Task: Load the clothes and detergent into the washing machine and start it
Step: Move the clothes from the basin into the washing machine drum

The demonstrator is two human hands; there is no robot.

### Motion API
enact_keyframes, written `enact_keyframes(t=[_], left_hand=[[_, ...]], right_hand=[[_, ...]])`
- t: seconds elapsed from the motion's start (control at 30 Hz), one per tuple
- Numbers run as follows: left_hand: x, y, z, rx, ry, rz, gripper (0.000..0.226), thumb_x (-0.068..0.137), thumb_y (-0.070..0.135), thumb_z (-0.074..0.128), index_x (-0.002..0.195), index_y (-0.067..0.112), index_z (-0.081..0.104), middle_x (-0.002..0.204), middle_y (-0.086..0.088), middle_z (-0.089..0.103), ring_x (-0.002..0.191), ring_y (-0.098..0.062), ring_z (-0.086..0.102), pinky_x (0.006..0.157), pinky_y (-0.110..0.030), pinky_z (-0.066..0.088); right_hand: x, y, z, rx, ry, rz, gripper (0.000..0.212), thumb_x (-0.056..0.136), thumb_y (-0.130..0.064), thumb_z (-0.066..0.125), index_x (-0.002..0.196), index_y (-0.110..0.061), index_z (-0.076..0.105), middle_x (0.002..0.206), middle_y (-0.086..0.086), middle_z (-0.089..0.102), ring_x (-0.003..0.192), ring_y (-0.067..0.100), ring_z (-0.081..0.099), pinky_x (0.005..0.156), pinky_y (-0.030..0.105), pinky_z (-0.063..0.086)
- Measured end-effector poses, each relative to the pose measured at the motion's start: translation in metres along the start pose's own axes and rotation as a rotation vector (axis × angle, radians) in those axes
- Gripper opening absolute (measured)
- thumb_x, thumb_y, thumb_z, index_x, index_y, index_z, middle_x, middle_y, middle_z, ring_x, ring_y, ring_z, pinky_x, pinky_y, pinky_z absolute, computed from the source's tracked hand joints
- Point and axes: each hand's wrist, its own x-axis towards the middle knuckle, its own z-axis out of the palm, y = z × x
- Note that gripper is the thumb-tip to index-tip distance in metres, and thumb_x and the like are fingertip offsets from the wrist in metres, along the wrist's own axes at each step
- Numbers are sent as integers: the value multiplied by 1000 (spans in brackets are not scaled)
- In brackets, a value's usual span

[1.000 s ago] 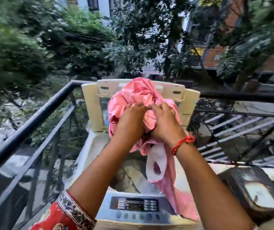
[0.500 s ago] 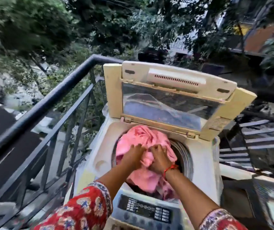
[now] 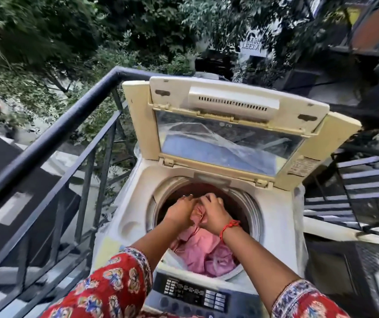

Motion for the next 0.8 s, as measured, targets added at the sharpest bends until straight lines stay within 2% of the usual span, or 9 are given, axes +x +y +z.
enact_keyframes(t=[0.23, 0.33, 0.43, 0.6, 0.73, 0.8], left_hand=[[10, 13, 7, -2, 43, 108, 72, 74, 32, 67, 140, 17, 42, 145, -13, 44, 132, -27, 44, 113, -36, 33], [3, 32, 0, -4, 54, 207, 76, 74, 28, 71, 141, 14, 39, 149, -14, 39, 135, -30, 40, 113, -38, 33], [-2, 54, 1, 35, 44, 329, 80, 73, 27, 76, 142, 15, 38, 149, -14, 38, 137, -30, 37, 114, -37, 30], [-14, 102, 7, 92, 36, 500, 81, 69, 26, 76, 140, 16, 39, 145, -7, 43, 133, -27, 41, 105, -41, 42], [-31, 146, 15, 128, 42, 583, 91, 72, 29, 77, 148, 25, 26, 155, -4, 29, 138, -27, 34, 105, -44, 42], [-43, 174, 20, 133, 66, 637, 89, 77, 32, 75, 150, 24, 24, 157, -5, 25, 141, -26, 31, 108, -42, 39]], right_hand=[[-21, 9, -13, 10, 60, 96, 74, 71, -38, 78, 131, -14, 44, 135, 9, 39, 122, 32, 39, 105, 40, 38], [-41, 14, -18, 35, 116, 169, 73, 71, -42, 77, 131, -16, 45, 134, 9, 41, 122, 32, 41, 103, 39, 39], [-71, 20, -19, 61, 206, 264, 69, 74, -49, 72, 131, -18, 46, 133, 7, 42, 121, 31, 43, 98, 39, 42], [-131, 36, -18, 56, 309, 424, 71, 70, -49, 76, 127, -23, 43, 127, 5, 42, 113, 33, 46, 82, 45, 52], [-185, 54, -23, 84, 393, 541, 77, 67, -43, 81, 130, -20, 44, 133, 7, 41, 119, 32, 44, 93, 44, 48], [-216, 66, -23, 95, 453, 608, 79, 65, -43, 82, 131, -20, 45, 134, 7, 42, 119, 32, 44, 99, 41, 44]])
